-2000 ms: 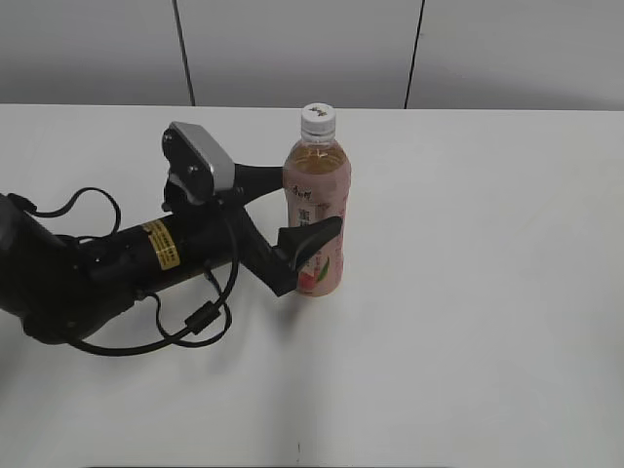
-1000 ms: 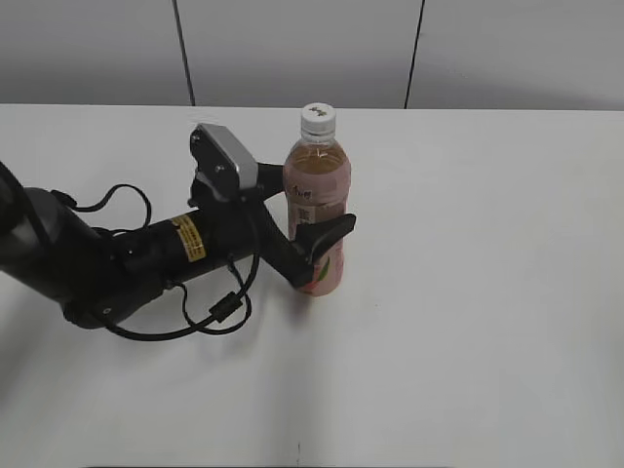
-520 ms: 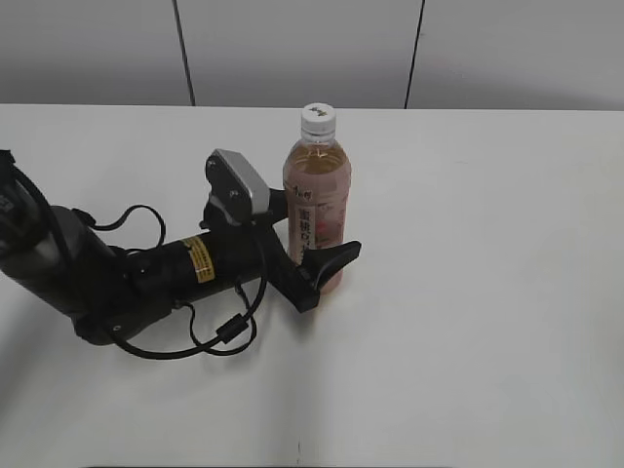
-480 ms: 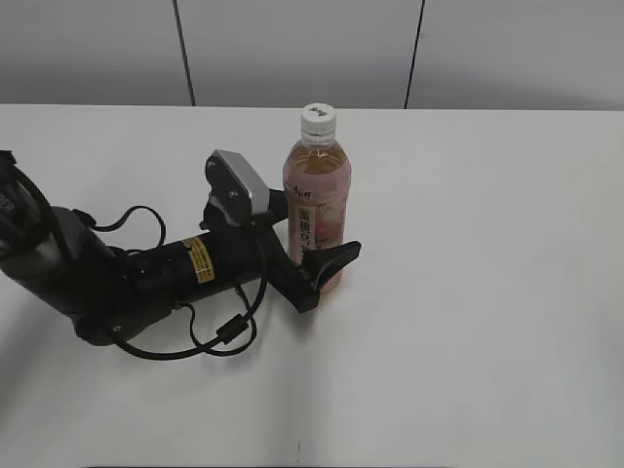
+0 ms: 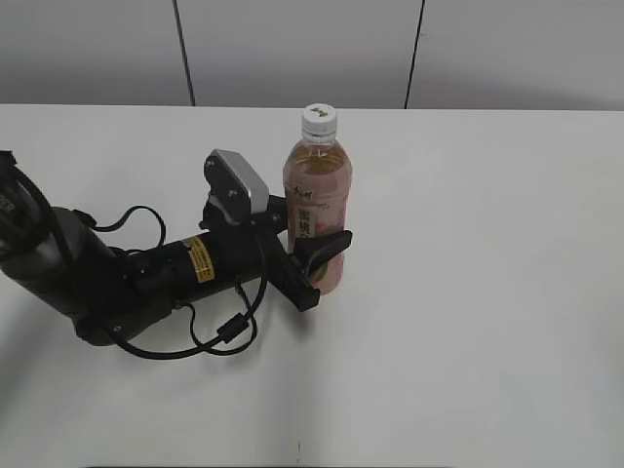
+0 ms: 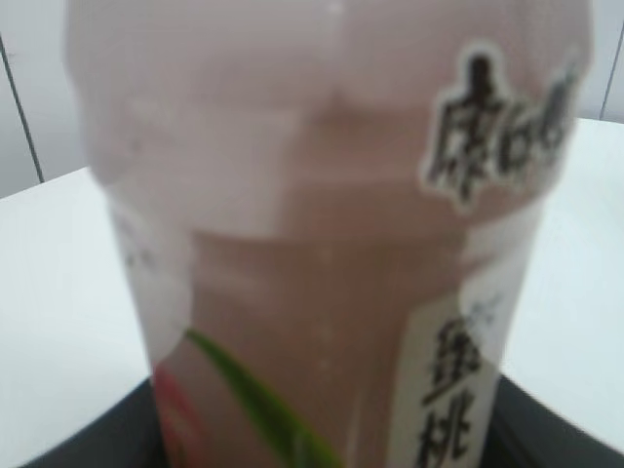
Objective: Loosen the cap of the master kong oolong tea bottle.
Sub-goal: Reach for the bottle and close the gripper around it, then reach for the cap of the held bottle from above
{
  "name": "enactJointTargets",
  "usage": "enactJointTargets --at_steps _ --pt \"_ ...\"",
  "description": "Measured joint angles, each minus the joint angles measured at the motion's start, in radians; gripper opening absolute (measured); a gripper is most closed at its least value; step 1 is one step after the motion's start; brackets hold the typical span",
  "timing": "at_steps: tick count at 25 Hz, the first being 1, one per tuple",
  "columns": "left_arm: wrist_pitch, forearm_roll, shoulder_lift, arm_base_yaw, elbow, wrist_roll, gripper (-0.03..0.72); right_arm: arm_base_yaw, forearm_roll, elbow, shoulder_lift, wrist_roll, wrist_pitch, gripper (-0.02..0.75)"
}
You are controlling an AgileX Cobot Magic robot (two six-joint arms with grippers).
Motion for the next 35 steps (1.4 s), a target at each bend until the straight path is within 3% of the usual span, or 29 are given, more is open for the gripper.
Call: enactJointTargets --at_steps 14,22,27,31,35 --pt "0.000 0.026 0.000 -0.001 0.000 0.000 0.382 0.000 0.000 0.000 0.000 0.000 0.000 0.458" --pt "0.032 0.139 -0.026 -0.001 0.000 -0.010 0.382 0.000 0.009 0.000 0.000 0.000 0.000 0.458" --pt "0.159 0.153 -0.088 -0.002 0.000 -0.033 0.382 0.000 0.091 0.000 0.018 0.000 0.000 0.458" --pt "0.258 0.153 -0.132 -0.002 0.000 -0.040 0.382 0.000 0.168 -0.034 0.171 -0.052 -0.015 0.439" --pt "0.316 0.153 -0.160 -0.002 0.002 -0.041 0.382 0.000 0.342 -0.104 0.395 -0.181 -0.068 0.419"
